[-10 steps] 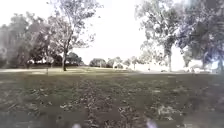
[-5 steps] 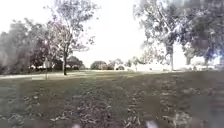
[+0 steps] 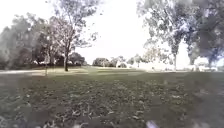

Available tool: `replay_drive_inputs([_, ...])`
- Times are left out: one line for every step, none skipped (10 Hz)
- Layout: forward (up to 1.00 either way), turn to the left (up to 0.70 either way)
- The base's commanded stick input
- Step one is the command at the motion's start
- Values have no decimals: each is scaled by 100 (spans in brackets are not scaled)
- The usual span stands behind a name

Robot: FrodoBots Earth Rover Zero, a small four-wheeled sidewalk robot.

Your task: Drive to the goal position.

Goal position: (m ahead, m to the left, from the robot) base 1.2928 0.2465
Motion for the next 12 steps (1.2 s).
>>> replay_drive_inputs([70,0])
replay_drive_inputs([70,0])
replay_drive_inputs([70,0])
replay_drive_inputs([49,0])
replay_drive_inputs([19,0])
replay_drive_inputs([9,0])
replay_drive_inputs([2,0])
replay_drive_inputs([0,-37])
replay_drive_inputs([0,-69])
replay_drive_inputs([0,-70])
replay_drive_inputs([0,-70])
replay_drive_inputs([0,-70])
